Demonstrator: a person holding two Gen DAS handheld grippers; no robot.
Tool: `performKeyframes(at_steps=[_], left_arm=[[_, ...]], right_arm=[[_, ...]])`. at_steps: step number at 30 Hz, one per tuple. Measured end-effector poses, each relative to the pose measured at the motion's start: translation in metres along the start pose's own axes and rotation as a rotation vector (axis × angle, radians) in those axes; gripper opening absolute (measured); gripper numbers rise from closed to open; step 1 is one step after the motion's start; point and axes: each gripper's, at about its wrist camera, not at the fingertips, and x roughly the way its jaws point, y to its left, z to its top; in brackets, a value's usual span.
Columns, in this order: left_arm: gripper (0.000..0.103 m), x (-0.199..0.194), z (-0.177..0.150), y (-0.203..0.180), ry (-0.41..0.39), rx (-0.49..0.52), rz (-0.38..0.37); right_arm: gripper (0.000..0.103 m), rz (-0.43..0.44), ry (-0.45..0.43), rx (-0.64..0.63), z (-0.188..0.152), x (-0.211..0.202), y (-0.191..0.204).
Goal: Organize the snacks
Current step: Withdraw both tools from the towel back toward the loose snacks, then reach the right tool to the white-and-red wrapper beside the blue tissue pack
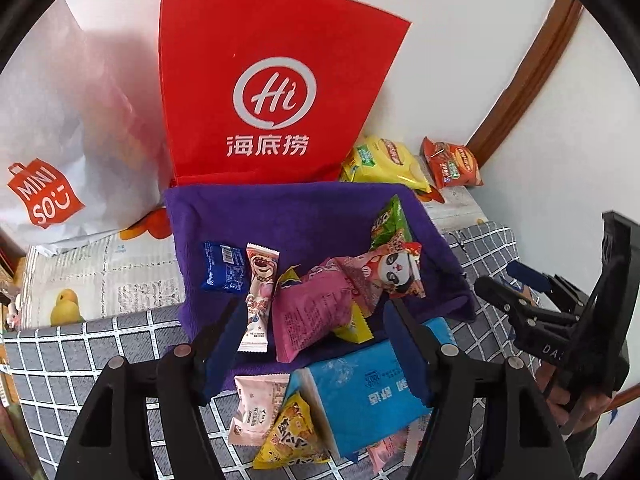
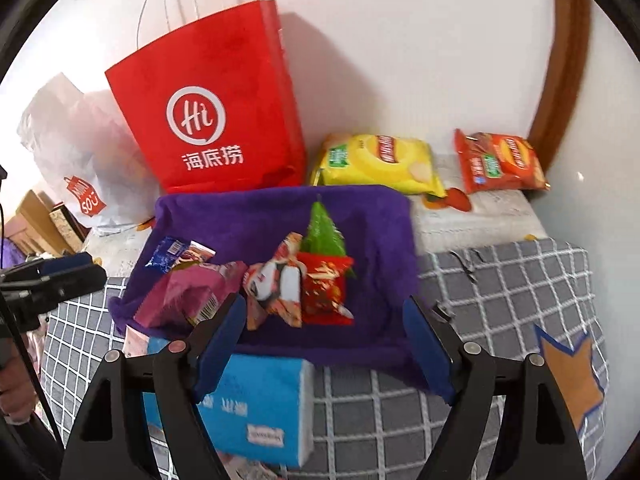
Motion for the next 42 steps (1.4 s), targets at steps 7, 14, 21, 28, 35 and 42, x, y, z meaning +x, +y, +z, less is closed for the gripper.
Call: performKeyframes(at_steps=[7,14,21,28,35,42], left_arm=[[0.068,-0.021,-0.003,-0.013,-0.049,0.051,-0.06],[0.068,-0.034,-0.005,-0.027,-0.079,0.114,-0.082],[0.068,-0.043,-0.008,-0.038,-0.096,0.13,-0.12],[0.068,-0.046,-0.011,-0.038,-0.098,0.112,-0.146],[0.068,-0.04,-0.011,-0.034,-0.072,0.084,-0.151],[0.068,-0.037,-0.009,-0.029,-0.063,0.07,-0.158]], right_arm=[[0.081,-0.026,-0.006,0.056,-0.02,-0.015,-0.017],[0.081,-0.004,-0.001,0.115,-0.041,-0.027,-0.028],[0.081,-0.053,0.004,0.105,-0.058,-0.037,-0.032],[0.081,-0.049,0.016,0.121,-0.078,-0.033,-0.035],[0.081,0.043,0.044,0.161,-0.099,-0.022,-0.029],[0.08,0.064,0.084,0.076,-0.113,-0.008,-0.009]])
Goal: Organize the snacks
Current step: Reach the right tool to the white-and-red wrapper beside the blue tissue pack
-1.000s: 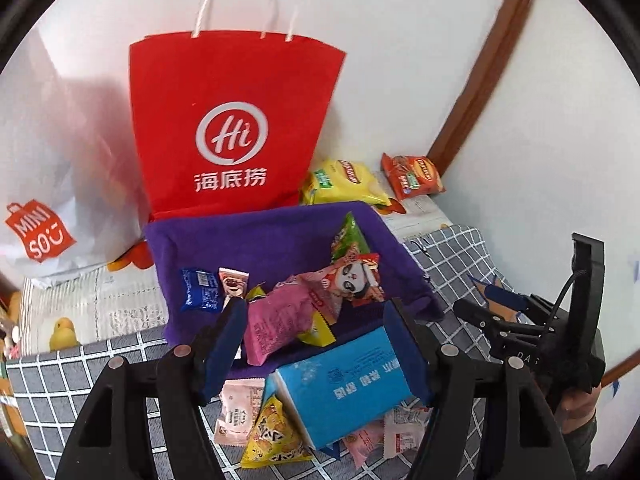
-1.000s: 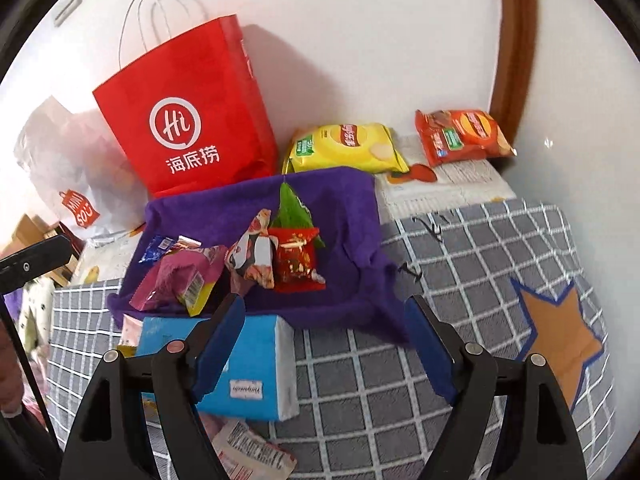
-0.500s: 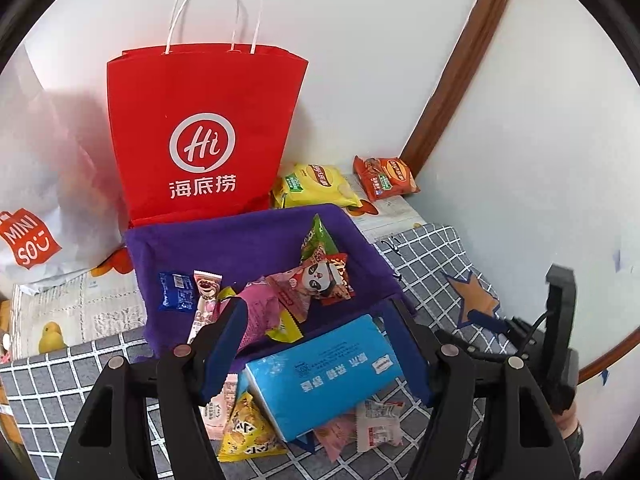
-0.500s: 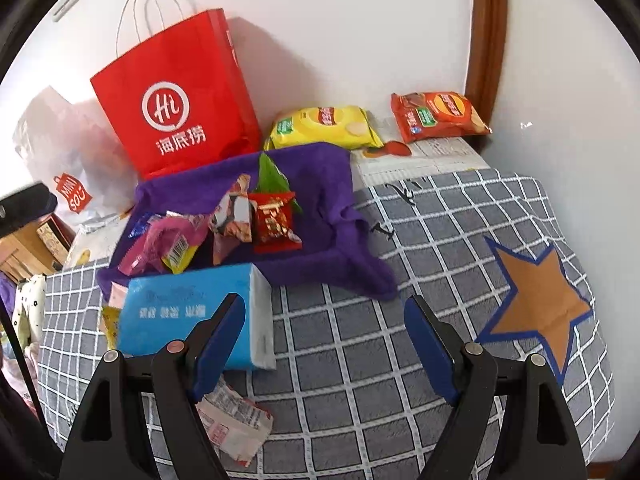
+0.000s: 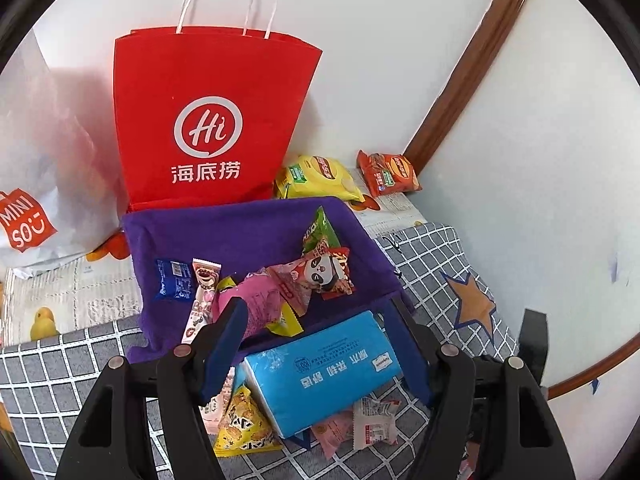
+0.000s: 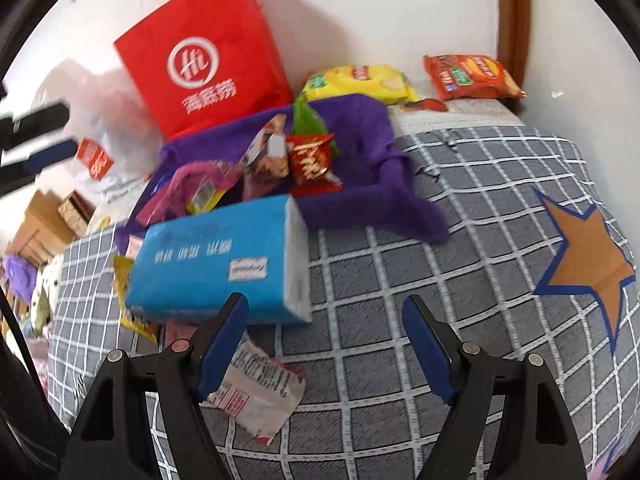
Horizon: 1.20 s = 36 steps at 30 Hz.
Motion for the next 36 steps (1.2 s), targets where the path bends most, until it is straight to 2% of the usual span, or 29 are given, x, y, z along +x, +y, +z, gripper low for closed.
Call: performKeyframes(at_steps=[10,16,18,20,24,26,29,33,36], left_arm=[[0.068,-0.001,0.0,-0.002,0.006,0.02,-0.007],[0.068,-0.003,0.0,0.0,0.004,0.019,-0.012],[0.068,-0.003,0.001,0.002,0.004,0.014,-0.013],[0.068,-0.004,0.001,0.003,0.004,0.009,-0.013],[0.068,-0.005,0.002,0.005,0.003,0.005,-0.014],[0.068,-0.006,0.002,0.006,0.001,0.004,-0.015],[0.068,-0.006,0.002,0.006,0.001,0.004,-0.016],[0.068,-0.006,0.002,0.005,0.003,0.006,-0.016],[0.068,-0.007,0.002,0.005,0.002,0.011,-0.018]], right_arm=[[0.079,-0.013,0.086,-0.047,-0.015,0.035,0.013],[0.073,-0.021,0.097,-0.035,-0.02,0.045,0.014],[0.07,-0.029,0.089,-0.034,-0.019,0.046,0.014],[0.059,-0.054,0.084,-0.043,-0.018,0.047,0.015],[0.048,-0.085,0.072,-0.086,-0.019,0.047,0.018],[0.036,-0.096,0.067,-0.104,-0.02,0.047,0.02],[0.025,-0.096,0.066,-0.108,-0.021,0.046,0.018],[0.025,-0.087,0.074,-0.097,-0.02,0.046,0.016],[0.033,-0.081,0.082,-0.105,-0.02,0.048,0.019]])
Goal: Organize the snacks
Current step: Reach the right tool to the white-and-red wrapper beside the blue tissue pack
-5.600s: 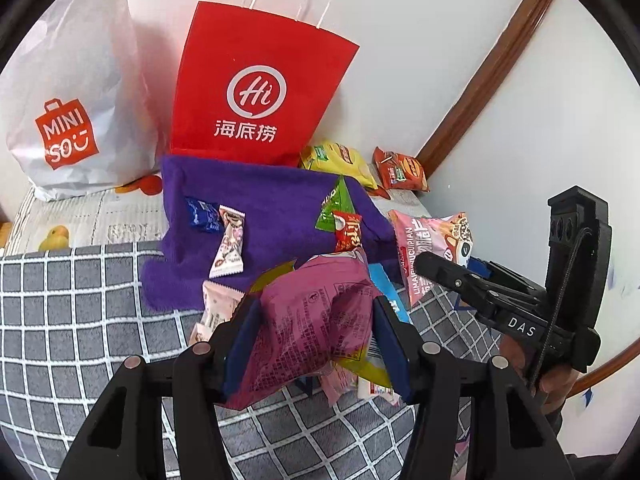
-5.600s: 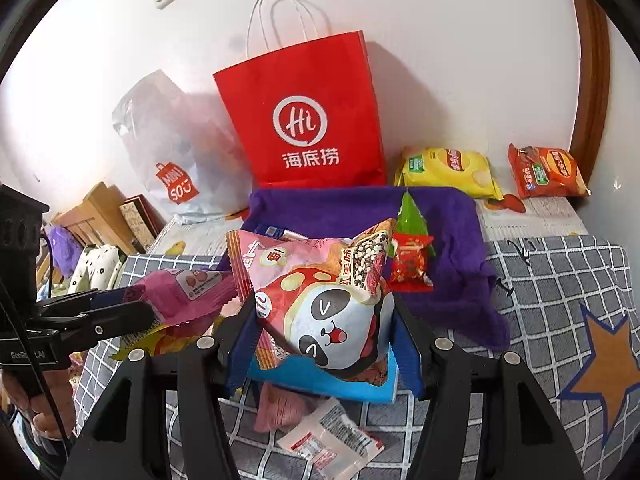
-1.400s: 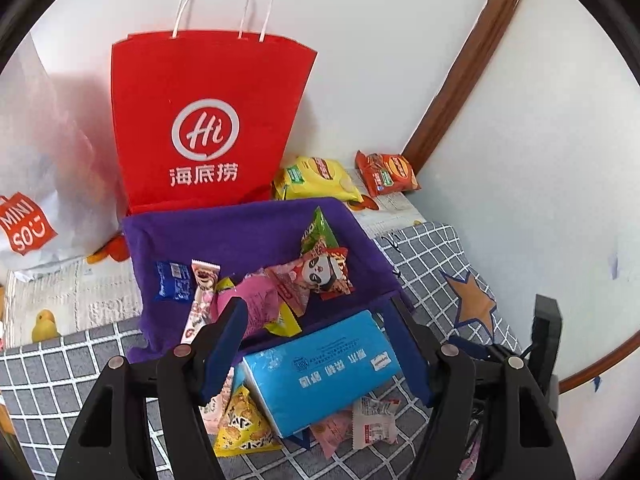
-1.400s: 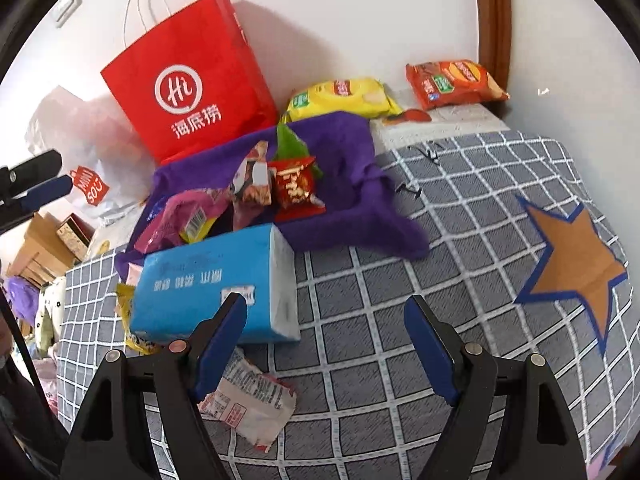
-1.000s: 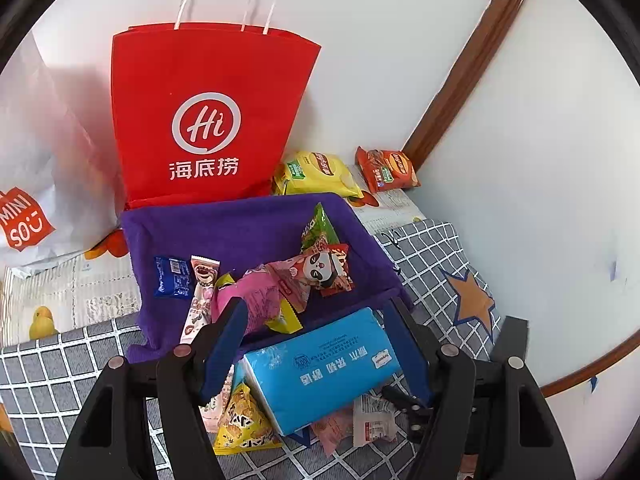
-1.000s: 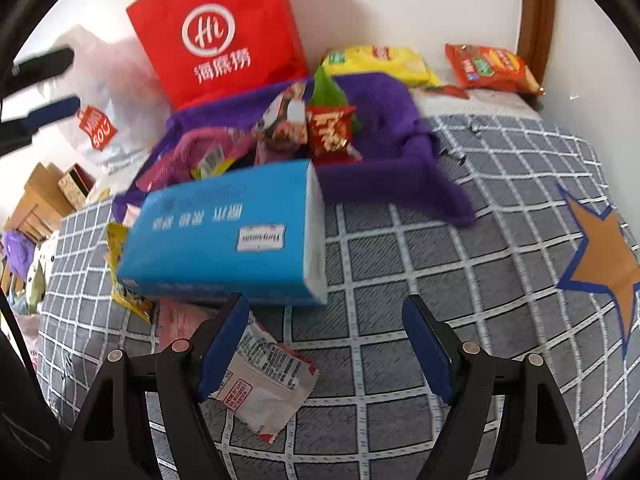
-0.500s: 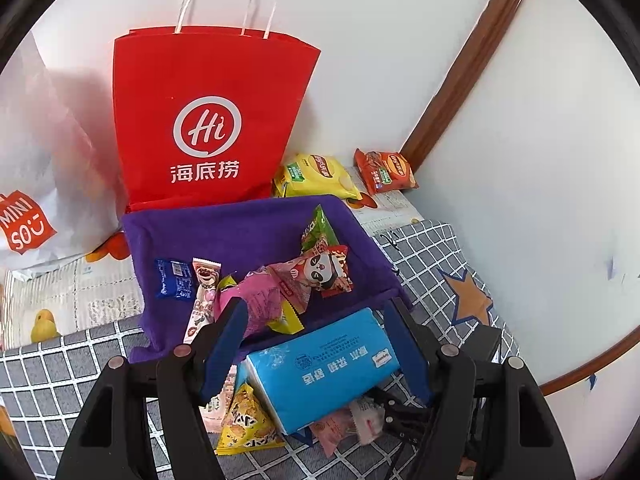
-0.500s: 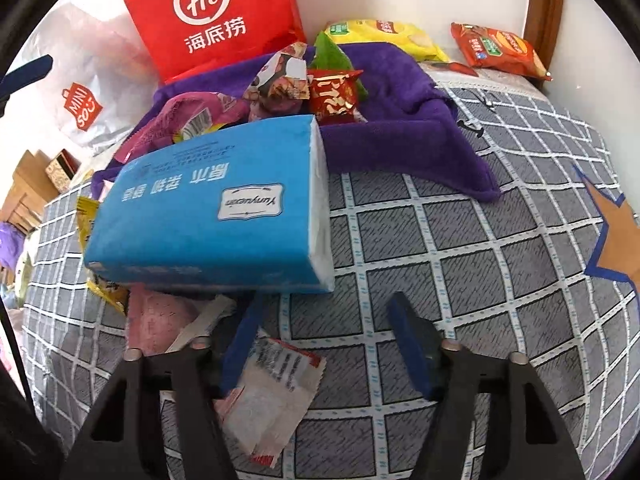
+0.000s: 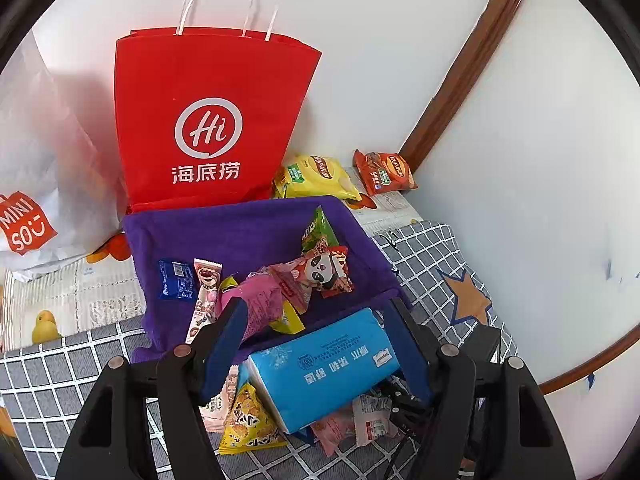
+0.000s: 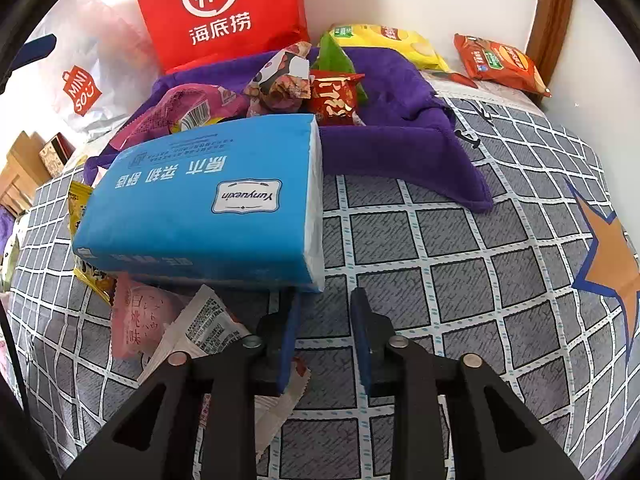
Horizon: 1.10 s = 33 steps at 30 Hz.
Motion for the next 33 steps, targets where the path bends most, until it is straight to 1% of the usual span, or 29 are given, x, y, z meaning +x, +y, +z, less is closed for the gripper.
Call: performKeyframes(at_steps=[2,4,7,11,13,14,18,21,23,25,30,33], left_arm=[[0.068,0.0,0.0,0.0,0.0,0.001,-0.001],[0.068,0.0,-0.001,0.0,0.001,0.003,-0.001],[0.068,0.001,-0.001,-0.001,0.002,0.003,-0.002],[0.068,0.002,-0.002,-0.002,0.004,0.005,-0.002],[0.068,0.003,-0.002,-0.002,0.007,0.008,-0.003],[0.068,0.004,-0.002,-0.002,0.008,0.009,-0.003],[0.068,0.005,-0.002,-0.002,0.01,0.008,-0.002],[0.068,0.007,-0.002,-0.002,0.012,0.009,-0.002],[0.068,0.007,-0.002,-0.002,0.013,0.009,-0.002],[0.068,0.008,-0.003,-0.002,0.017,0.008,-0.003],[0.068,0.009,-0.003,-0.002,0.018,0.013,-0.007],[0.068,0.009,-0.002,-0.003,0.019,0.012,-0.006]], right_arm=[[0.048,0.007,-0.002,-0.017,0.001,0.002,0.004],[0.056,-0.01,-0.005,-0.031,0.001,0.004,0.008],[0.063,-0.037,-0.012,-0.059,0.001,0.006,0.014],[0.074,-0.03,-0.019,-0.067,0.001,0.009,0.016],[0.079,-0.032,-0.024,-0.07,0.001,0.01,0.015],[0.079,-0.03,-0.026,-0.07,0.0,0.01,0.015],[0.078,-0.024,-0.039,-0.08,-0.001,0.009,0.015],[0.067,-0.007,-0.051,-0.109,-0.003,0.006,0.019],[0.055,0.003,-0.054,-0.128,-0.004,0.004,0.024],[0.049,0.009,-0.054,-0.141,-0.004,0.003,0.027],[0.048,0.021,-0.058,-0.128,-0.004,0.003,0.027],[0.045,0.022,-0.056,-0.13,-0.005,0.002,0.026]])
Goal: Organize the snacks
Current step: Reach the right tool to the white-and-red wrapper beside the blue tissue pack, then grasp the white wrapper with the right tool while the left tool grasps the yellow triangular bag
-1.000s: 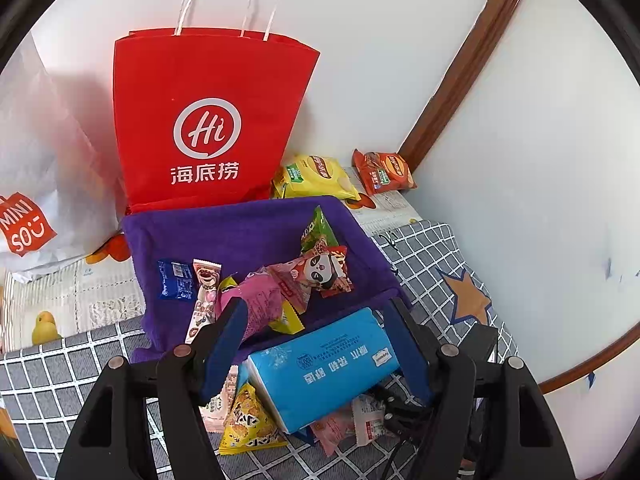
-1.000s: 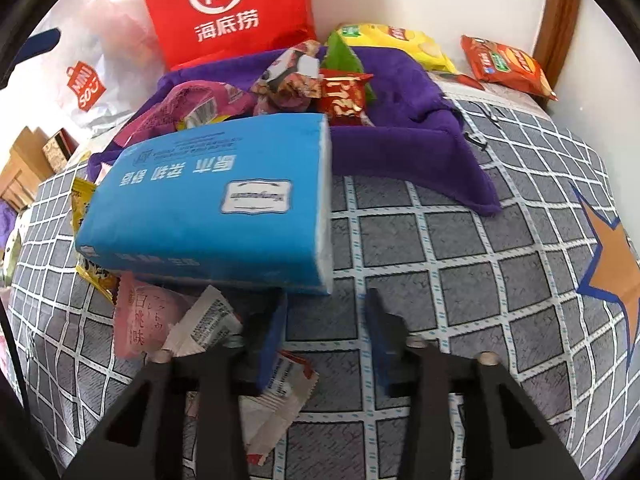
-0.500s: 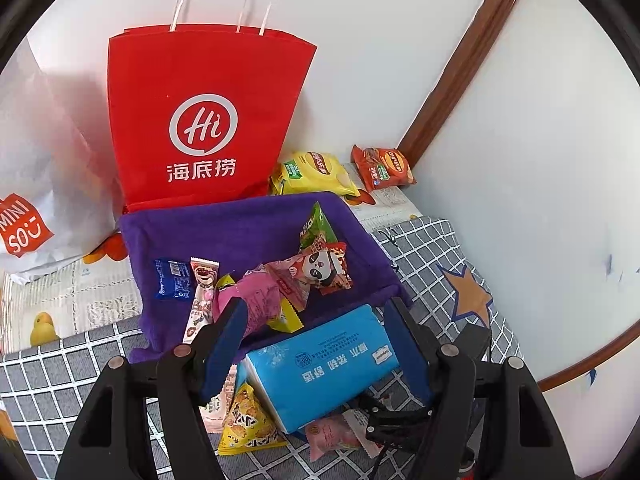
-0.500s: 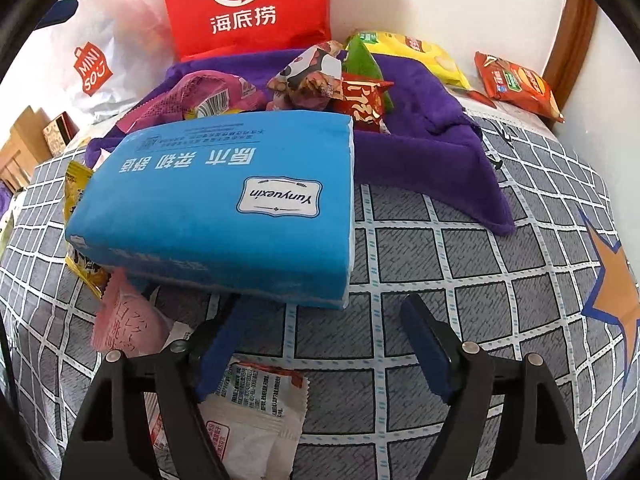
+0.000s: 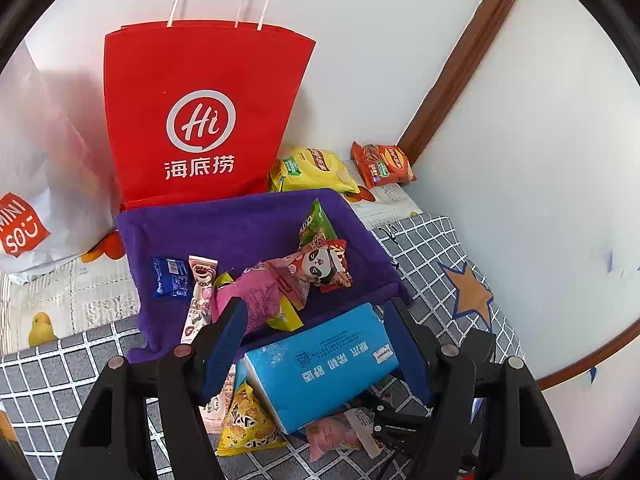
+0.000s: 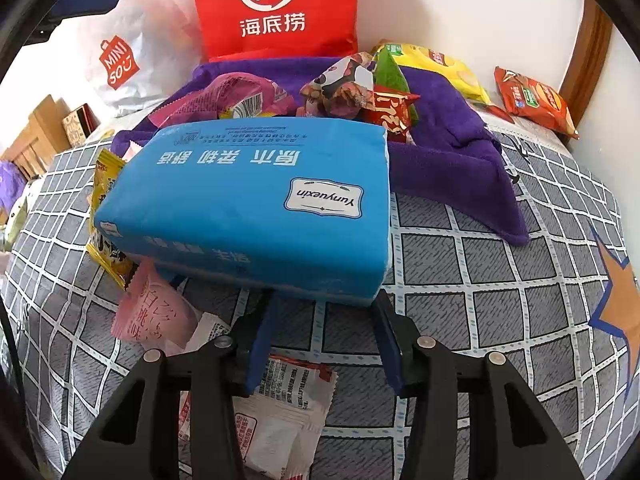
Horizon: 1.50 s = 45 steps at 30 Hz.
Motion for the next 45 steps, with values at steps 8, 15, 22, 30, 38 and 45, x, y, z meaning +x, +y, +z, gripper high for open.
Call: performKeyframes(at_steps=[8,15,22,30,38,45], left_arm=[[0.068,0.001,0.002,0.007,0.001,-0.013,0.008],[0.068,0.008,0.003,0.015,0.022,-0.029,0.049],[0.068,-0.004,0.003,0.006,0.011,-0.006,0.097],[0.068,-0.008,-0.021,0.006,0.042,-0.024,0.153],[0.068,-0.014,-0.061,0.03,0.052,-0.109,0.191],[0.068,0.014,-0.098,0.043,0.109,-0.118,0.231]], right_arm=[[0.023,0.034,-0.002,0.069,-0.004,-0.006,-0.017],[0.022,0.102,0.008,0.08,-0.007,-0.01,-0.021],[0.046,0.215,-0.015,0.088,-0.011,-0.032,-0.026],[0.075,0.321,0.052,0.151,-0.024,-0.03,-0.012],[0.08,0.154,-0.013,0.084,-0.032,-0.024,0.02],[0.07,0.154,-0.009,0.006,-0.035,-0.029,0.025]])
